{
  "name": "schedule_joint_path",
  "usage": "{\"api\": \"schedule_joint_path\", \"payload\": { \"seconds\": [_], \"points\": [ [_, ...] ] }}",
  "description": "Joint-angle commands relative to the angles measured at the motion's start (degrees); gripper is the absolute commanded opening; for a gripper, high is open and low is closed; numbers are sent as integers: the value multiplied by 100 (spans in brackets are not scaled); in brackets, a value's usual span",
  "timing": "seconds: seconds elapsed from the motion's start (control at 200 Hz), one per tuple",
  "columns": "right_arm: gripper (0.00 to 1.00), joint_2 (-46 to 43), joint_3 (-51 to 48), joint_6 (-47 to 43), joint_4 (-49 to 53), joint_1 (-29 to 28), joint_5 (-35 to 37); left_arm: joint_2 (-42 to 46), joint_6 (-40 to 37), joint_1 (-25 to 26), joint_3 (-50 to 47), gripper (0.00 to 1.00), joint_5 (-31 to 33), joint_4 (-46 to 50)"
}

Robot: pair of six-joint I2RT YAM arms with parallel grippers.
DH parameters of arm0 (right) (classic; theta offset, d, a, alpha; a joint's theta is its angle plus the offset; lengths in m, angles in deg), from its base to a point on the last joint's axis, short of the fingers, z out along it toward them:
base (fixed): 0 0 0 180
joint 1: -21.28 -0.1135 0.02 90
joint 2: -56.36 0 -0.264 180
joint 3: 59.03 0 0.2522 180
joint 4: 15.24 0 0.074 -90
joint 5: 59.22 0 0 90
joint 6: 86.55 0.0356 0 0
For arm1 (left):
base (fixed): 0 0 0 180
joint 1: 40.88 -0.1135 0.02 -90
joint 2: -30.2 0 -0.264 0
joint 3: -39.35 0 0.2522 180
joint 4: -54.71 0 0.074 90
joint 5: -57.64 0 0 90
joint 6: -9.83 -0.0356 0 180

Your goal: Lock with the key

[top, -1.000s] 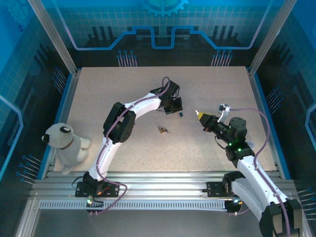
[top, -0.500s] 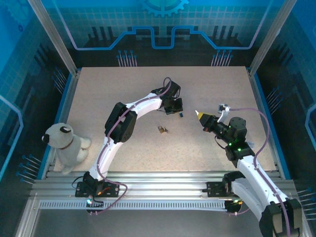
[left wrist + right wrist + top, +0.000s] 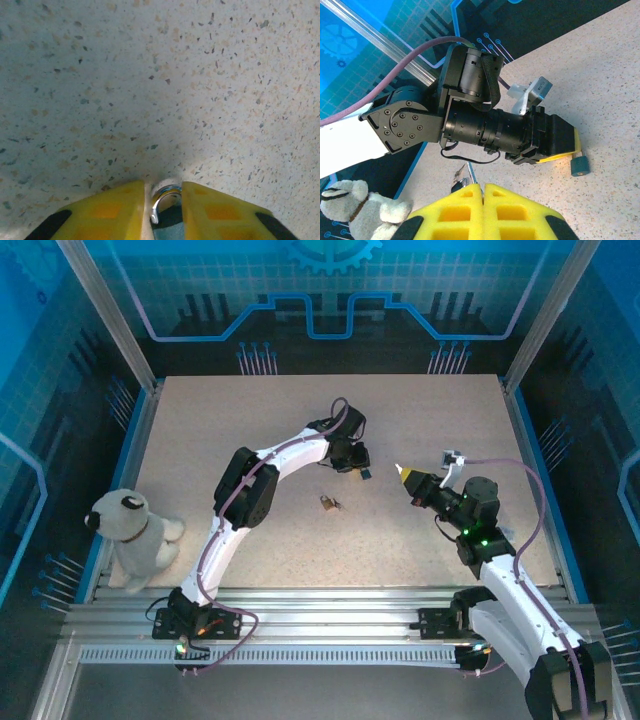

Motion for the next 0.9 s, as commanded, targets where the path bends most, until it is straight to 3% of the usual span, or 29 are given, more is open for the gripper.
{"api": "schedule_joint_path", "payload": {
  "seconds": [0.0,0.1,0.39,0.52,0.63,0.685,0.896],
  "points": [
    [0,-17,-33,1,-127,78,-45,-36,-205,-16,352,32,151,356],
    [0,-17,-33,0,-118,81,-42,-2,-291,-52,568,35,211,520],
    [0,102,-16,-18,-109,66,-20,1135,-588,-109,278,67,652,624],
    [0,97,-7,-103,-25,60,78,2262,-668,-82,-836,83,853,129],
    [0,147,-12,-141,5,31,179,3370,-800,34,-1884,87,1146,-328],
    [0,201,-7,-150,-1,13,203,3910,-857,136,-2469,97,1439,-576],
    [0,385,31,-287,33,-90,390,5639,-1028,440,-4457,99,2502,-1374]
  ]
}}
